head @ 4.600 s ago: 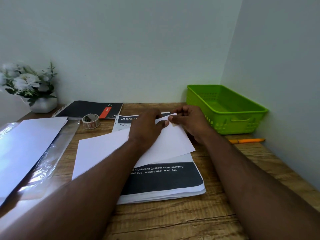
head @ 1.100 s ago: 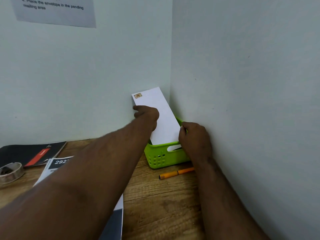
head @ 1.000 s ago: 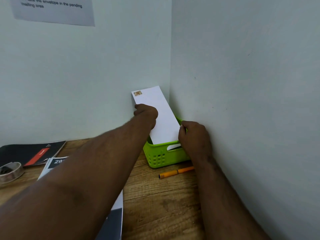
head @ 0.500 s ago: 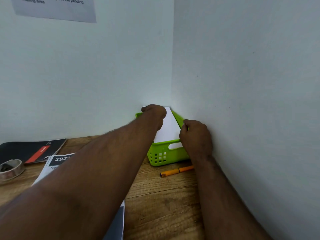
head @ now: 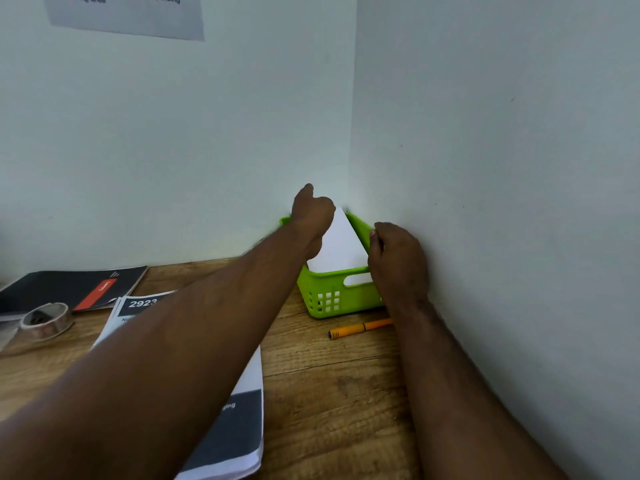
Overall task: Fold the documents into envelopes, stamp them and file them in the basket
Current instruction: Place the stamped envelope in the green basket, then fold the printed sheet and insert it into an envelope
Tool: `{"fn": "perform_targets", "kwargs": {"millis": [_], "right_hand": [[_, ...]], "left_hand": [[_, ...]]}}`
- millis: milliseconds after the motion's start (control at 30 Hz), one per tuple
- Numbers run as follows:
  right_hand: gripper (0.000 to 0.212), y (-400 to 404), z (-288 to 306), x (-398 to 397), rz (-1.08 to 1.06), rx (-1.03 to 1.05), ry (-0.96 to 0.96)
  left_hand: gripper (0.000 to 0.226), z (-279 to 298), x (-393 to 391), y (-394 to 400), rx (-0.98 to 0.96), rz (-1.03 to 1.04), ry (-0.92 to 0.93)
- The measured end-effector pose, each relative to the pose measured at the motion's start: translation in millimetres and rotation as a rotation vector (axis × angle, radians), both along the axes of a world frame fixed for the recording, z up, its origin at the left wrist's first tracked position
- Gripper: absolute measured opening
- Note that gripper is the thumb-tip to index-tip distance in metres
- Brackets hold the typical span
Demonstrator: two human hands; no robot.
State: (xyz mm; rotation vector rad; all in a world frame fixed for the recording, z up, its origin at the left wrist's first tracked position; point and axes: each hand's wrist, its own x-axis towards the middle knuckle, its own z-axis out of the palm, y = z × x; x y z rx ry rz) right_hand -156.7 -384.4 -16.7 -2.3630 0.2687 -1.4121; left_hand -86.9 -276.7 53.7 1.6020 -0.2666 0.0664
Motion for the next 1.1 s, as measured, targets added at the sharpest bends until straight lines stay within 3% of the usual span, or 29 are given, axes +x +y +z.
{"fn": "perform_targets", "kwargs": {"millis": [167,300,367,467,567,667,767,833,900,1100], "right_hand": [[0.034,15.1,6.9,-9.3,0.047,-0.1,-0.169],[0.028,69.6,14.3,-18.1,0.282,-0.275,-0.285],[0.026,105.2,10.8,-22.7,0.477,-0.334,-0.22],[0.019,145.2,-8.4,-15.7,0.696,-0.346,0.027],[0.03,163.8,-23.1,6.9,0.616,-0.271,0.274],[0.026,173.0,-24.4,28.8,0.553,-0.118,0.469],[0.047,182.3,-29.8,46.7,0.535,-0.005,0.586],[0.059,185.3,-34.6,58.1,0.539,0.192,0.555],[0.061,181.5,-37.3,67.2,0.498,0.248,0.487],[0.036,166.1,-38.1,74.0,0.591,0.314,0.335]], "left_hand": [[0.049,-28.5,-11.2,84.9,0.116,0.09,-0.154],[0.036,-63.6,-20.7,175.6,0.564,0.09,-0.235],[0.033,-76.1,-22.3,211.9,0.771,0.105,-0.24],[0.026,-91.5,-24.8,253.9,0.894,0.115,-0.202],[0.032,-105.0,-25.9,274.6,0.983,0.12,-0.219],[0.036,-112.2,-21.9,281.3,1.01,0.106,-0.213],[0.036,-114.9,-14.7,283.1,1.009,0.102,-0.216],[0.051,-117.3,-11.5,284.5,0.983,0.11,-0.231],[0.06,-119.3,-7.7,285.5,0.937,0.13,-0.238],[0.059,-116.6,-3.9,288.1,0.638,0.324,-0.302]]}}
